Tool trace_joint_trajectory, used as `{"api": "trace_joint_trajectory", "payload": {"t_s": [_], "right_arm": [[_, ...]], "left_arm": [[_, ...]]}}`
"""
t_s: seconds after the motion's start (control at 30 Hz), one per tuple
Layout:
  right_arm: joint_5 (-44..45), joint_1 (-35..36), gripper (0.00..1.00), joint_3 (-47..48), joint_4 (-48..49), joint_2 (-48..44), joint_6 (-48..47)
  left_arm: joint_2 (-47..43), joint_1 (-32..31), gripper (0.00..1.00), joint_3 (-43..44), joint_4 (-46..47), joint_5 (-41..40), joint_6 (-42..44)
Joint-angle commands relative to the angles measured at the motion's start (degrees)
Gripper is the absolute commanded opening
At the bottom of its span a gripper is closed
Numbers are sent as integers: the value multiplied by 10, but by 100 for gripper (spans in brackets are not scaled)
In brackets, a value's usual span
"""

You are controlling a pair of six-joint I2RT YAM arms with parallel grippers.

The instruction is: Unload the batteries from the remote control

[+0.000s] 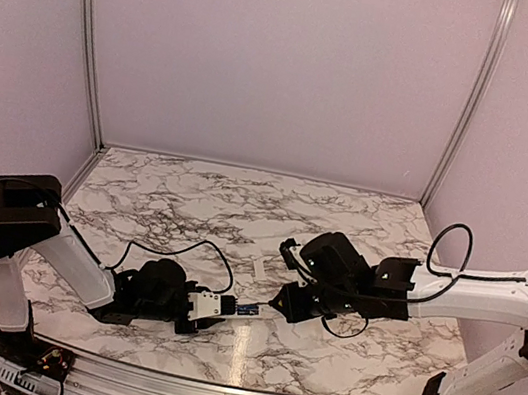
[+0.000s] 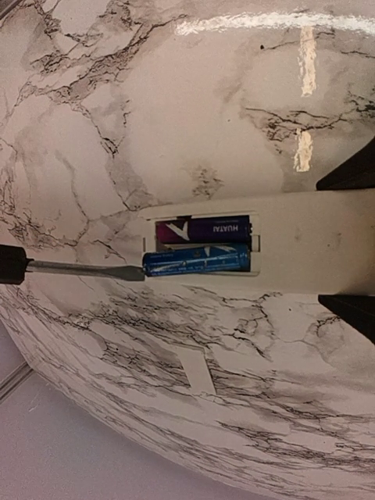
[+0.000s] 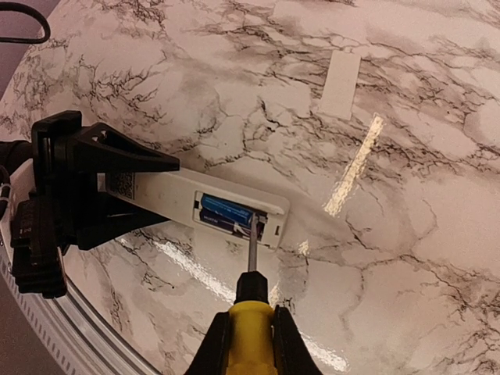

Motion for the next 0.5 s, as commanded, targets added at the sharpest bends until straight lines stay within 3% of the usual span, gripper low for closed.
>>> {"api": "trace_joint_trajectory", "payload": {"t_s": [0.0,0.47], "right_arm": [[-45,23,0,33,39,-12,5],[-35,35,0,24,34,-14,19]], "left_arm": [[16,-4,0,15,-5,-5,5],[12,-4,0,14,-3,-8,2]]}}
